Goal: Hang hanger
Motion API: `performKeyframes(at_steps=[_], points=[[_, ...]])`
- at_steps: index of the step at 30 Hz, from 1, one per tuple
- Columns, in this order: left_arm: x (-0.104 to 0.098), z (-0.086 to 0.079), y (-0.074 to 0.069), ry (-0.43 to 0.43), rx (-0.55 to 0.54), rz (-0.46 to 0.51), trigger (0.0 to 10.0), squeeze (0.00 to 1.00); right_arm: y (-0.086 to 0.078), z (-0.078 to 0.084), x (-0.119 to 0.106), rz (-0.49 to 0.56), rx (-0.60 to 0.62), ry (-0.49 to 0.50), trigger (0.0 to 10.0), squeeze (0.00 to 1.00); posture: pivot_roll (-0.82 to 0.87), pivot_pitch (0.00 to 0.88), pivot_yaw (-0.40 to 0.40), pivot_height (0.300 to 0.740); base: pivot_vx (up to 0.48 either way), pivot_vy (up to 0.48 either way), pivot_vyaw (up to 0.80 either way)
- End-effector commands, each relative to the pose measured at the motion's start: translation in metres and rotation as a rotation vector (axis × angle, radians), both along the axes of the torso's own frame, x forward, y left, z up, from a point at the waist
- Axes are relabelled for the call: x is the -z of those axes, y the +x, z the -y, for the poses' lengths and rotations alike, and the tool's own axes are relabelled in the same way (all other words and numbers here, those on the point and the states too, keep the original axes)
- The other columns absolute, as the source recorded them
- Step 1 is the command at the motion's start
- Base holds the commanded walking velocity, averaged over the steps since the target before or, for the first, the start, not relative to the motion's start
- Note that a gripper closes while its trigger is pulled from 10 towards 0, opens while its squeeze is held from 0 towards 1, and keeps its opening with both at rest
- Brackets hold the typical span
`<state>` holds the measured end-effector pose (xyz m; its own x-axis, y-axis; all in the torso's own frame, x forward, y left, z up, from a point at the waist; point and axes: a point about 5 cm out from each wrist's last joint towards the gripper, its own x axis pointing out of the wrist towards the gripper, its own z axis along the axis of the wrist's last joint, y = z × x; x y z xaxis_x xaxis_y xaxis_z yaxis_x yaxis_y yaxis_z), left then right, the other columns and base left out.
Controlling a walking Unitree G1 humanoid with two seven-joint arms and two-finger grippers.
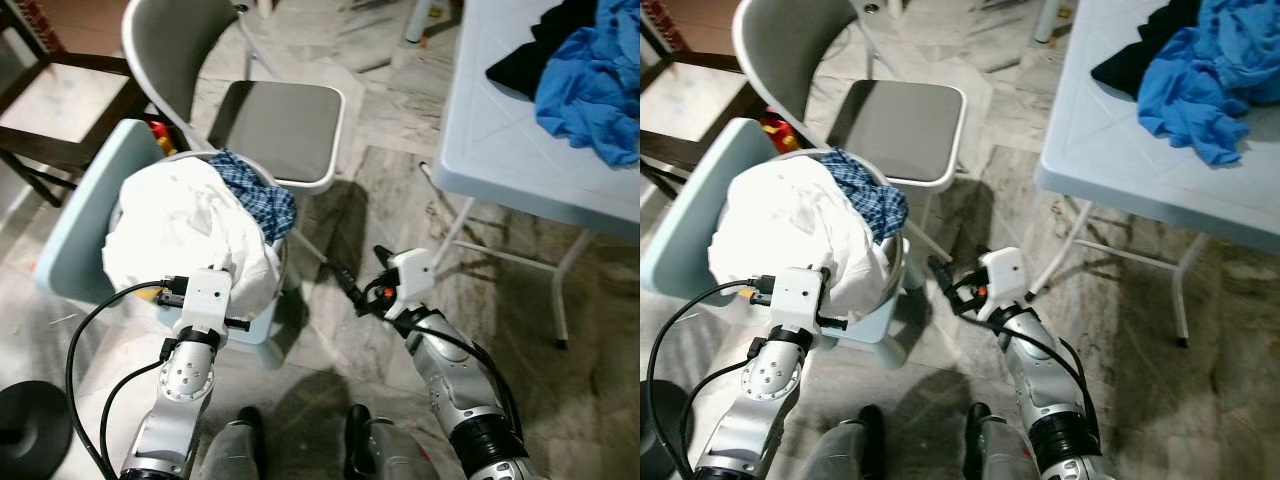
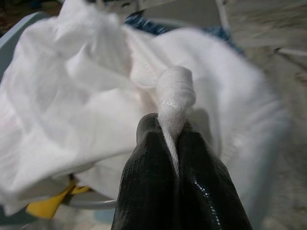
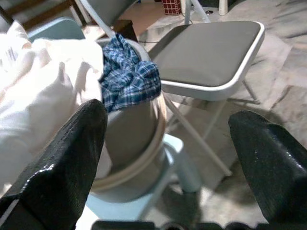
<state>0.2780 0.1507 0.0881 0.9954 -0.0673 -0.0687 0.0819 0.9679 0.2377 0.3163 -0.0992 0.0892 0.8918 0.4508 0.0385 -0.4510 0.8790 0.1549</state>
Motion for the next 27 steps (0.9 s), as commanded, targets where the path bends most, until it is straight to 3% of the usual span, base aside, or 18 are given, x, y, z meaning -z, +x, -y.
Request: performKeyframes(at_steps=[1,2,3,4,8,15,20,27], points=[[-0.004,0.012,-0.004,-0.005,0.081,0.007,4.0,0.00,-0.005,0.000,0.013,-0.062,0.027,0.034,10.0,0.00,0.05,0.242,0.022,0.740,0.000,0.000,0.00],[-0.005,0.013,-0.004,-0.005,0.088,0.011,4.0,0.00,-0.005,-0.001,0.013,-0.065,0.031,0.036,10.0,0.00,0.05,0.242,0.022,0.740,0.000,0.000,0.00],[-0.009,0.014,-0.004,-0.005,0.100,0.021,7.7,0.00,-0.006,-0.004,0.013,-0.064,0.031,0.035,10.0,0.00,0.06,0.245,0.021,0.740,0.000,0.000,0.00],[-0.011,0.018,-0.001,-0.005,0.113,0.011,10.0,0.00,-0.005,-0.005,0.011,-0.063,0.032,0.037,10.0,0.00,0.06,0.248,0.020,0.740,0.000,0.000,0.00],[-0.011,0.017,0.004,-0.028,0.097,0.018,10.0,0.00,-0.002,0.000,0.009,-0.055,0.048,0.034,10.0,0.00,0.03,0.234,0.035,0.740,0.000,0.000,0.00],[-0.010,0.025,0.015,-0.046,0.107,0.022,10.0,0.00,0.003,0.039,0.001,-0.025,0.263,0.053,10.0,0.00,-0.04,0.216,0.066,0.740,0.000,0.000,-0.43],[-0.009,0.022,0.008,-0.058,0.101,0.043,10.0,0.00,-0.002,0.055,0.001,0.004,0.343,0.032,10.0,0.00,-0.08,0.220,0.077,0.740,0.000,0.000,-0.57],[-0.002,0.000,-0.004,-0.035,0.004,0.059,10.0,0.00,-0.009,0.075,0.008,-0.002,0.420,-0.049,10.0,0.00,-0.05,0.217,0.040,0.740,0.000,0.000,0.00]])
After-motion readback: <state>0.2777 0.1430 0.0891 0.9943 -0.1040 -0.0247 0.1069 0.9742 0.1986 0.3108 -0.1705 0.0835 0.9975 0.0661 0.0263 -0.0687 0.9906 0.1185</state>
